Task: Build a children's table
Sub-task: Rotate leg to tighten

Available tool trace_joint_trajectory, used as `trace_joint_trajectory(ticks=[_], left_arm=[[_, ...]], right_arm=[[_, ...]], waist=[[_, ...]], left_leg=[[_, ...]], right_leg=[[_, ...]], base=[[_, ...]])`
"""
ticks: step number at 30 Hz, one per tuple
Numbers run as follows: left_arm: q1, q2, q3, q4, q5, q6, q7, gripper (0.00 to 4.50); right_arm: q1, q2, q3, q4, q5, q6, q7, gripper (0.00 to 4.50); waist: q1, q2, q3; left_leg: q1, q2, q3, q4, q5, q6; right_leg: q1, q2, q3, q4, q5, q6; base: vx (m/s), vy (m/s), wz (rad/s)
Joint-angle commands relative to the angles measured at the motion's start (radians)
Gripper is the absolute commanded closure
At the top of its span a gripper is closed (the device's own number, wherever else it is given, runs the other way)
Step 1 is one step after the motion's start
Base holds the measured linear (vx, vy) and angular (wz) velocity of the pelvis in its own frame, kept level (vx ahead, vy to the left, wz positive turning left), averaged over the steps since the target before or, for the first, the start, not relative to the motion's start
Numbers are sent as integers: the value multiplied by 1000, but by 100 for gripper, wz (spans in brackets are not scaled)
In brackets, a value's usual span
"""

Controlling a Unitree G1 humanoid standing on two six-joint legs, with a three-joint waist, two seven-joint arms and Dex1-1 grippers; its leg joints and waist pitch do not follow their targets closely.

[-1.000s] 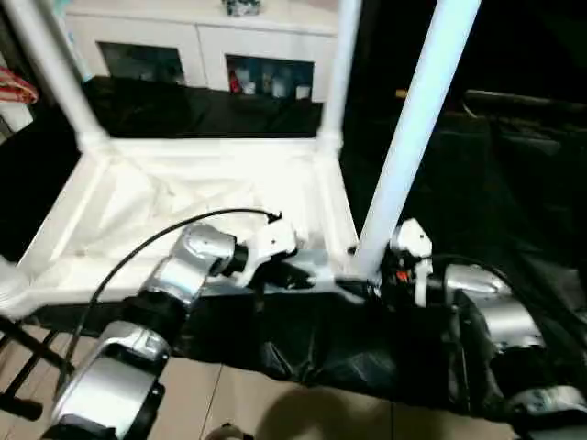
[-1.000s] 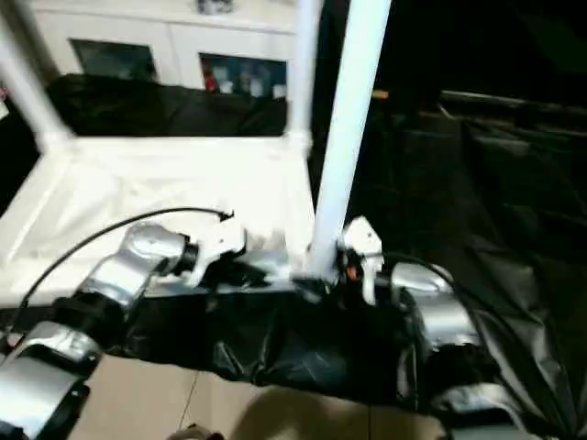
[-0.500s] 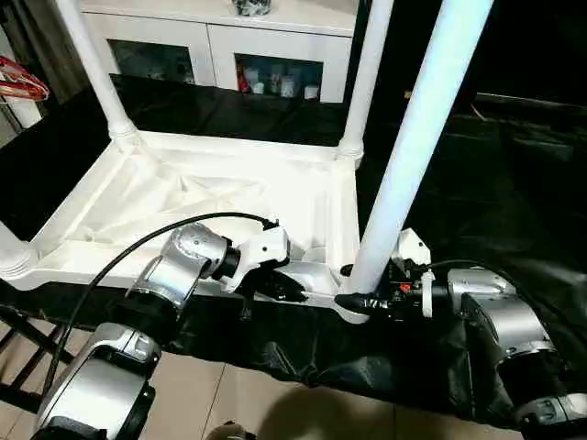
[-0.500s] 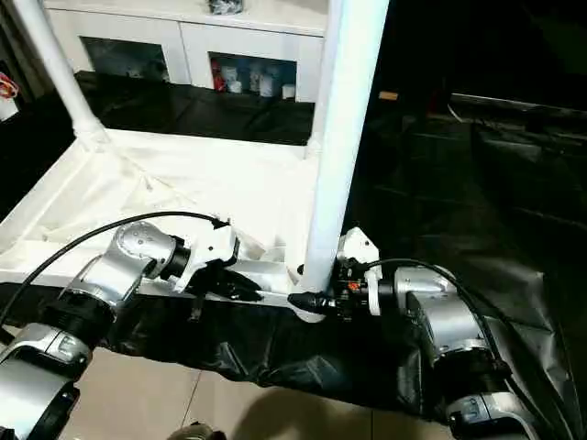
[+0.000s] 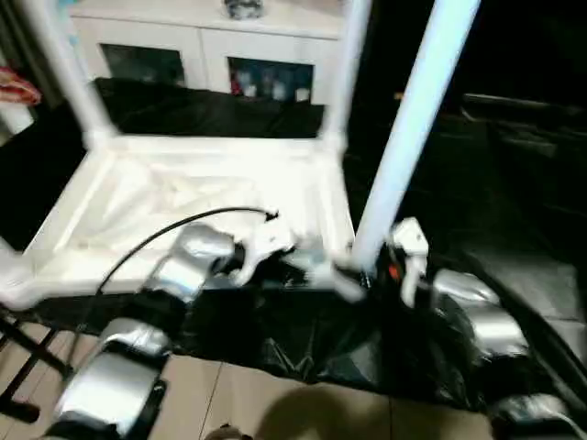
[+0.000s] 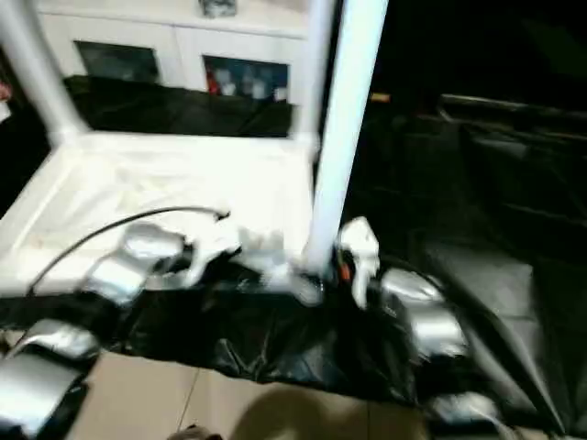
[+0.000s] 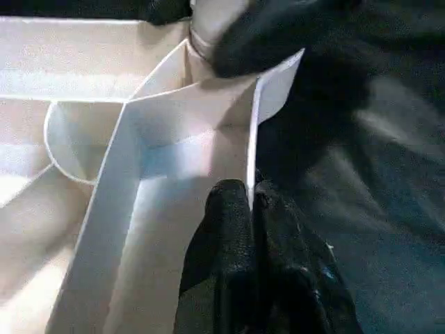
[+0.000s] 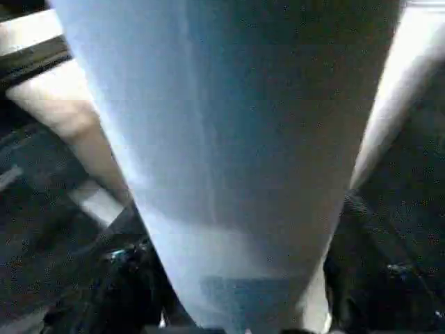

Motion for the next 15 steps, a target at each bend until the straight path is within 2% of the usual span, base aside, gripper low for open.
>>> trace_joint_trajectory(ticks=[1,4,5,6,7,8,10,11,12,15], left_arm=[[-55,-127,12,-16,-25,11,165,450],[-55,-127,12,-16,-25,11,165,450],[-55,-127,12,-16,-25,11,165,450],[-62,-145,16,-2,-18,13,200,450],[-65,-176,17,11,-4,16,267,450],[-65,-178,17,12,-3,17,271,450],[-63,-199,16,18,9,18,317,450],[-54,-219,9,17,23,16,355,450],[-45,-223,4,10,28,14,362,450],[-26,-203,-10,-12,30,0,320,450]], right_arm=[[-32,111,58,67,-18,6,-129,196],[-32,111,58,67,-18,6,-129,196],[-32,111,58,67,-18,6,-129,196],[-50,129,41,107,-32,-9,-187,196],[-82,159,22,167,-50,-22,-293,196],[-84,161,20,171,-51,-23,-300,196],[-103,184,16,208,-71,-48,-367,196],[-120,208,14,242,-82,-73,-408,196],[-125,218,14,250,-80,-81,-414,140],[-119,217,3,230,-44,-71,-356,120]], waist=[[-10,-6,-56],[-10,-9,-61],[-10,-12,-62],[-8,-11,-64],[-8,-10,-64],[-15,0,-64],[-12,-5,-65],[-14,0,-64],[-15,-3,-65],[-13,-4,-63]], left_leg=[[20,67,-39,-83,-302,-7],[18,63,-36,-78,-269,12],[14,59,-31,-74,-230,41],[15,59,-28,-70,-210,52],[16,59,-28,-69,-203,55],[11,59,-29,-72,-189,48],[13,57,-30,-71,-199,42],[13,62,-31,-73,-205,39],[15,62,-31,-73,-207,37],[12,61,-31,-75,-217,54]], right_leg=[[32,-93,53,-89,-390,-181],[40,-91,52,-83,-319,-197],[43,-88,53,-79,-257,-208],[42,-91,54,-77,-238,-215],[41,-91,54,-76,-232,-221],[41,-86,53,-73,-212,-229],[47,-85,48,-75,-231,-224],[43,-87,50,-76,-234,-223],[43,-86,50,-75,-232,-223],[47,-86,50,-76,-231,-218]], base=[[0,0,0],[0,0,0],[0,0,0],[0,0,0],[0,0,0],[0,0,0],[0,0,0],[0,0,0],[0,0,0],[0,0,0]])
